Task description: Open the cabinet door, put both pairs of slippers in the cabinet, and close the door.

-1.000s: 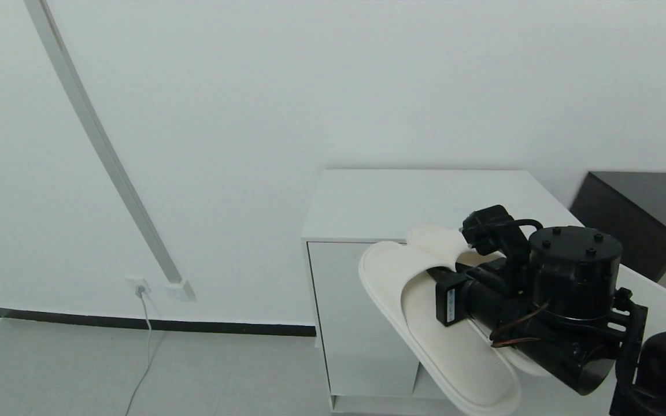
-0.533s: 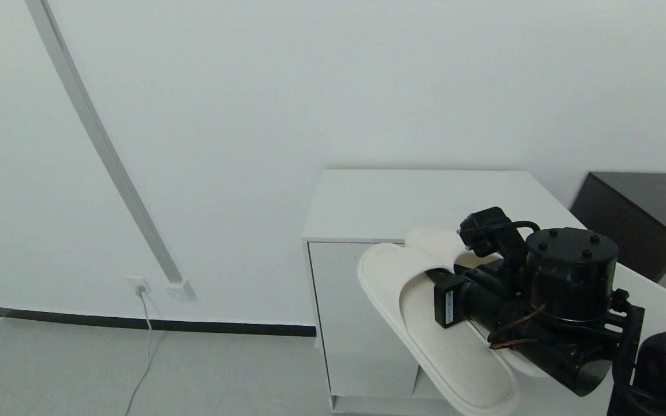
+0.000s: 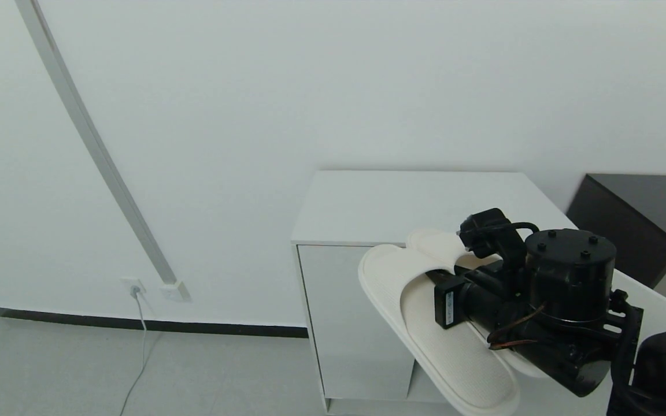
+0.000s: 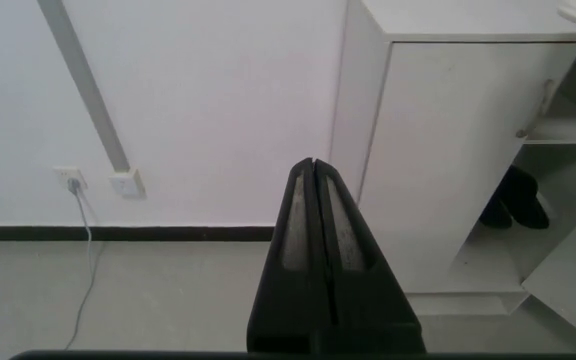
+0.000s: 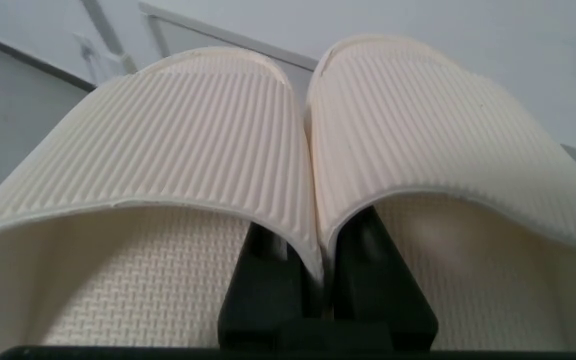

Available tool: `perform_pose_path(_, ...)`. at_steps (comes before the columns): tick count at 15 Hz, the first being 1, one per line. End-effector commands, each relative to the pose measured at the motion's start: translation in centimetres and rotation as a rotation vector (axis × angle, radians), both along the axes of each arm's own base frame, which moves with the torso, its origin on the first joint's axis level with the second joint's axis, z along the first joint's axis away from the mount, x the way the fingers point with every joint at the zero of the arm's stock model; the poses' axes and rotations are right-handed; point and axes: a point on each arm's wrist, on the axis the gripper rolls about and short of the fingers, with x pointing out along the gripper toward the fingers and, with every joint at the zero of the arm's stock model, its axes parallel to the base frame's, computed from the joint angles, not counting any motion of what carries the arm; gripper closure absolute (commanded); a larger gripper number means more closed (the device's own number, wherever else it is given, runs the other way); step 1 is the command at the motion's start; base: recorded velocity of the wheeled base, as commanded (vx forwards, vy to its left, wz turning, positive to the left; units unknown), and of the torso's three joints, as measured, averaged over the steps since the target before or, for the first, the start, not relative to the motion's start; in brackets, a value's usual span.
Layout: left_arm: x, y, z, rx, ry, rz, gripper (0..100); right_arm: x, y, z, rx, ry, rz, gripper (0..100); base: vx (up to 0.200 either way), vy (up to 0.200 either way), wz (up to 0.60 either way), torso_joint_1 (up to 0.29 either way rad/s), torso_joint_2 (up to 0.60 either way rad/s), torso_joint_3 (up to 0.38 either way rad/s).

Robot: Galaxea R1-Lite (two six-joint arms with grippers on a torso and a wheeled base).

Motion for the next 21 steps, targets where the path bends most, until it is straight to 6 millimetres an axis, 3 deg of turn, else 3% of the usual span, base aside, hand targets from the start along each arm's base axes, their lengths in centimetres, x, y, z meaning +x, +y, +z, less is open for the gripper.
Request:
perform_pose_path(1,0.0,0.0,0.0,0.000,0.001,0.000,100,-0.1,0.0,0.0,0.002,-0.001,0.003,100,0.000,-0.200,0.00,-0.002,0.00,-0.002)
perform_pose_path(11,0.0,0.0,0.0,0.000,0.001,0.000,100,-0.8,-0.4,0.2,0.000,-0.006,0.012,100,0.000,-0.200,0.00,0.002,0.00,0.002)
perform_pose_path(21,0.0,0.0,0.0,0.000,0.001,0.000,100,-1.4,-0.8,-0.5,-0.002,-0.002,0.038,100,0.000,0.000,0.00,0.000,0.00,0.000)
